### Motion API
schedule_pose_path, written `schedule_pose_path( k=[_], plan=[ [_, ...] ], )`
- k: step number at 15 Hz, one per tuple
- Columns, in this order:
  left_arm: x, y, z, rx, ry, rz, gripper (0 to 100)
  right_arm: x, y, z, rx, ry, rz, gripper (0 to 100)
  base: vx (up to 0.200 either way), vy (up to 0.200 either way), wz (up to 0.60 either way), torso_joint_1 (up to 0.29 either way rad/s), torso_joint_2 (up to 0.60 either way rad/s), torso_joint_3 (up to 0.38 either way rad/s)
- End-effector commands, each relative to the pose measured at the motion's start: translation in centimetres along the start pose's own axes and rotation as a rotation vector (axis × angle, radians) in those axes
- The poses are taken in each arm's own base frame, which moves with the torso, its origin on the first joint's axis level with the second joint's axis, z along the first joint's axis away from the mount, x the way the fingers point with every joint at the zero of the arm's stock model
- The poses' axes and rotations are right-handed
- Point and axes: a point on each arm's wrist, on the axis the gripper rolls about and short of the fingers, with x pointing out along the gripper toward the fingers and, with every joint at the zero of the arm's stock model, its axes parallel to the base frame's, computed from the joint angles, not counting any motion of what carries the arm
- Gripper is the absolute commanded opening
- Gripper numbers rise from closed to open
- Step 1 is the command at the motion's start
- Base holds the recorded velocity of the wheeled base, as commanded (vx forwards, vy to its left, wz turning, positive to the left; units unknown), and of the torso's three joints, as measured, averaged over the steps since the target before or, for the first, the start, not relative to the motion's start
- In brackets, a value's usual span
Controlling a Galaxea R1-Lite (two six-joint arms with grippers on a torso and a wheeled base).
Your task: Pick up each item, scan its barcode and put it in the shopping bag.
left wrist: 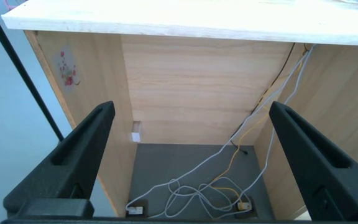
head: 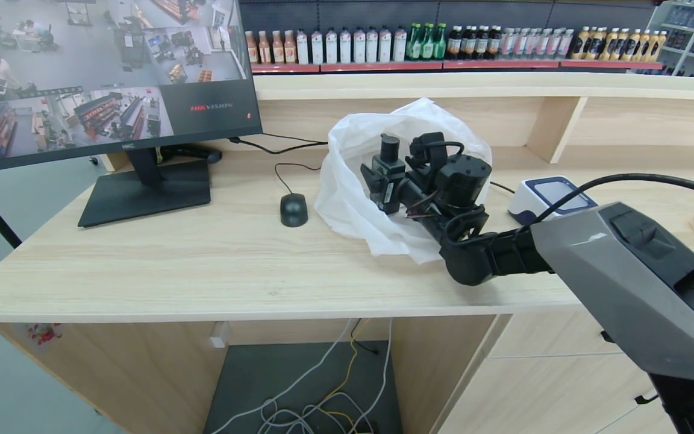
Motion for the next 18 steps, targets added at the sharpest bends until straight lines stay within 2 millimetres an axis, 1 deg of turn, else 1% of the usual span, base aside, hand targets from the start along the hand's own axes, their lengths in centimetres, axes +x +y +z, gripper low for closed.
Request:
schedule_pose_path(
  k=[1, 3, 5, 6, 7, 9, 11, 12, 14, 16, 18],
  plan=[
    [0.0, 0.0, 0.0, 0.000, -0.001, 0.001, 100, -0.1, -0.4, 0.9, -0.001, -0.016, -0.006, 100, 0.000, 0.000, 0.00, 0.000, 0.00, 0.000],
    [0.0, 0.0, 0.0, 0.000, -0.001, 0.001, 100, -0.2, -0.6, 1.4, -0.001, -0.027, -0.009, 100, 0.000, 0.000, 0.00, 0.000, 0.00, 0.000],
    [0.0, 0.0, 0.0, 0.000, -0.001, 0.001, 100, -0.3, -0.6, 2.5, -0.001, -0.047, -0.008, 100, 0.000, 0.000, 0.00, 0.000, 0.00, 0.000],
    [0.0, 0.0, 0.0, 0.000, -0.001, 0.001, 100, -0.3, -0.6, 2.5, -0.001, -0.047, -0.008, 100, 0.000, 0.000, 0.00, 0.000, 0.00, 0.000],
    [0.0, 0.0, 0.0, 0.000, -0.001, 0.001, 100, -0.5, -0.6, 3.8, -0.003, -0.068, -0.002, 100, 0.000, 0.000, 0.00, 0.000, 0.00, 0.000],
    [0.0, 0.0, 0.0, 0.000, -0.001, -0.001, 100, -1.1, -0.7, 5.3, -0.006, -0.082, -0.003, 100, 0.000, 0.000, 0.00, 0.000, 0.00, 0.000],
    [0.0, 0.0, 0.0, 0.000, -0.001, -0.001, 100, -2.3, -1.4, 6.9, -0.027, -0.076, -0.013, 100, 0.000, 0.000, 0.00, 0.000, 0.00, 0.000],
    [0.0, 0.0, 0.0, 0.000, -0.001, 0.001, 100, -2.9, -1.4, 7.6, -0.030, -0.074, -0.013, 100, 0.000, 0.000, 0.00, 0.000, 0.00, 0.000],
    [0.0, 0.0, 0.0, 0.000, -0.001, 0.001, 100, -5.1, -1.4, 9.9, -0.032, -0.078, -0.018, 100, 0.000, 0.000, 0.00, 0.000, 0.00, 0.000],
    [0.0, 0.0, 0.0, 0.003, -0.001, 0.001, 100, -7.8, -1.5, 11.2, -0.033, -0.084, -0.025, 100, 0.000, 0.000, 0.00, 0.000, 0.00, 0.000],
    [0.0, 0.0, 0.0, 0.003, -0.001, -0.001, 100, -11.1, -1.5, 10.8, -0.032, -0.094, -0.025, 100, 0.000, 0.000, 0.00, 0.000, 0.00, 0.000]
  ],
)
